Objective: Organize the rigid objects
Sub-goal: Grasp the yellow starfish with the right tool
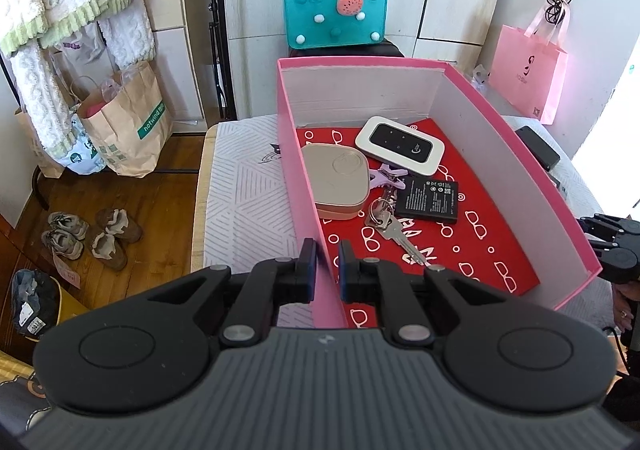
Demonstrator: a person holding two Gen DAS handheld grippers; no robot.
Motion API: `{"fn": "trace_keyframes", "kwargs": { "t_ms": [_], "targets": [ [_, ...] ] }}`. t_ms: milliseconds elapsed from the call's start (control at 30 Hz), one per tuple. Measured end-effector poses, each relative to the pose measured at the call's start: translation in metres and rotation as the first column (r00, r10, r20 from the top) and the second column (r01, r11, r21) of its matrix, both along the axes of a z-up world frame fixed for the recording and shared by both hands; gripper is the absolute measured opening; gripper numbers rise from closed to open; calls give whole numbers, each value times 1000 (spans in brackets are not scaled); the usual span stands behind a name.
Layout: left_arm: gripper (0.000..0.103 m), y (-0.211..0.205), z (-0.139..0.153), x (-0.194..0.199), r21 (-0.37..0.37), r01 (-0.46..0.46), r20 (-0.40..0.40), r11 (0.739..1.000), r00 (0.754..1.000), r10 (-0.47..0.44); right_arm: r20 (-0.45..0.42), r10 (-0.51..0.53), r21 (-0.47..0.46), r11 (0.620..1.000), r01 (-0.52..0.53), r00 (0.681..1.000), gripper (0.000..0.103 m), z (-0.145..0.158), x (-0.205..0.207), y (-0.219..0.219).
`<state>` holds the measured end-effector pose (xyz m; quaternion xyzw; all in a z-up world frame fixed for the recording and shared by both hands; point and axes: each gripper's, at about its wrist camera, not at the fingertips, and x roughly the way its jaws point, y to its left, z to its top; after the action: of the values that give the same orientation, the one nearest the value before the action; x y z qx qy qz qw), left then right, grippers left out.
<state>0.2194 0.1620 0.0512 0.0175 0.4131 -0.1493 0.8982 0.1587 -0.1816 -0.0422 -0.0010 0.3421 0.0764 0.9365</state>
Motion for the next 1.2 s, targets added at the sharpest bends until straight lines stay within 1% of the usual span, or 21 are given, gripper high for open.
{"fn": "trace_keyframes", "kwargs": {
  "t_ms": [100, 267, 300, 333, 400, 500, 533, 600, 633, 667, 700, 1000, 1200],
  "targets": [
    [10, 1, 1, 0, -6, -2, -1, 1000, 1000, 2, -1, 5, -7, 1000, -5, 1000, 36, 0, 0, 2],
    [10, 1, 1, 0, 2, 4, -1, 1000, 1000, -4, -13, 24, -47, 999, -25, 1000, 37, 2, 2, 8],
    [10, 1, 1, 0, 2, 5, -1, 1000, 1000, -5, -22, 20, -47, 999, -21, 1000, 38, 3, 3, 9],
    [10, 1, 1, 0, 3, 6, -1, 1000, 1000, -6, -27, 15, -43, 999, -17, 1000, 45, 4, 4, 9],
    [10, 0, 1, 0, 1, 7, -1, 1000, 1000, -7, -24, 8, -26, 1000, -9, 1000, 51, 2, 7, 9],
    [10, 0, 0, -1, 0, 6, 0, 1000, 1000, -6, 1, -2, -19, 1000, 2, 1000, 53, -2, 10, 11],
    [10, 0, 0, -1, 0, 6, 0, 1000, 1000, -6, 10, -3, -19, 1000, 3, 1000, 49, -2, 11, 12],
    [10, 0, 1, -1, -1, 6, -1, 1000, 1000, -6, 22, 4, -23, 1000, -4, 1000, 48, -3, 11, 13],
    [10, 0, 0, -1, -1, 6, -2, 1000, 1000, -6, 34, 8, -25, 1000, -7, 999, 43, -2, 11, 13],
    [10, 0, 1, -1, -1, 7, -2, 1000, 1000, -7, 53, 17, -36, 999, -15, 998, 30, 0, 9, 13],
    [10, 0, 1, -1, 0, 7, -2, 1000, 1000, -7, 60, 26, -45, 999, -23, 998, 29, 1, 9, 14],
    [10, -1, 0, -1, 2, 10, -2, 1000, 1000, -10, 36, 49, -19, 999, -48, 998, 28, 7, 5, 10],
    [10, 0, 0, -1, 5, 12, -2, 1000, 1000, -12, 57, 59, -31, 998, -58, 997, 28, 19, -3, 11]
  ]
}}
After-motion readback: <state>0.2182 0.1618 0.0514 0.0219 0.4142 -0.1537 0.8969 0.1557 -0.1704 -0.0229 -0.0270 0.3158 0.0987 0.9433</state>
